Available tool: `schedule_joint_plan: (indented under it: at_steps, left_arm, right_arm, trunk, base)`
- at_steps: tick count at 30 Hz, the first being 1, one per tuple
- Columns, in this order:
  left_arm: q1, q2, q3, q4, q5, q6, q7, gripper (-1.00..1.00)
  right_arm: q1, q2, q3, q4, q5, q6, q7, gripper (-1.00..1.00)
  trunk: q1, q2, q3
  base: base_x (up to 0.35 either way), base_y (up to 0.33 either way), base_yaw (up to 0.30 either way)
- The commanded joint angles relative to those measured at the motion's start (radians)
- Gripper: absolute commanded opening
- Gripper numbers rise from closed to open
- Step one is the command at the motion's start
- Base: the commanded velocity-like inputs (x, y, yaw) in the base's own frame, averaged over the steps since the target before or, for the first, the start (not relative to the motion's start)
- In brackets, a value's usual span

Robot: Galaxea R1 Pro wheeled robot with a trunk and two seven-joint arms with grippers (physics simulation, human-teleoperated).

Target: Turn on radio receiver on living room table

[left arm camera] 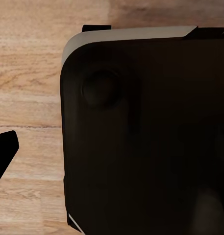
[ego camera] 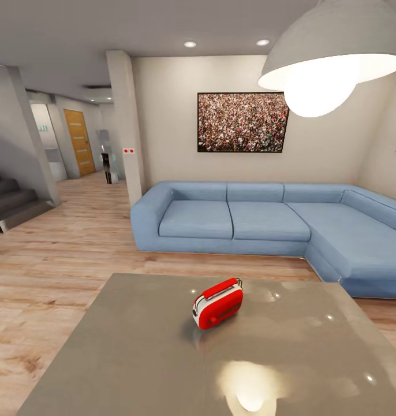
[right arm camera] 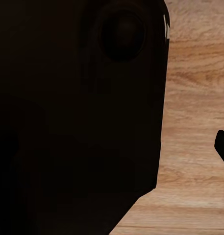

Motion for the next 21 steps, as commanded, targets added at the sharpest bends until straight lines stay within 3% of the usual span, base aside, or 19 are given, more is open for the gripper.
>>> schedule_joint_plan:
  at_steps: [1, 21]
  left_arm:
    - [0.000, 0.000, 0.000, 0.000, 0.000, 0.000, 0.000, 1.00]
    - [0.000, -0.015, 0.004, -0.050, -0.001, 0.001, -0.013, 1.00]
  right_arm:
    - [0.000, 0.000, 0.000, 0.000, 0.000, 0.000, 0.000, 1.00]
    - [0.000, -0.004, -0.002, 0.000, -0.001, 0.000, 0.000, 1.00]
  trunk:
    - [0.000, 0.000, 0.000]
    - [0.000, 0.000, 0.000]
  base:
    - [0.000, 0.000, 0.000]
    - [0.000, 0.000, 0.000]
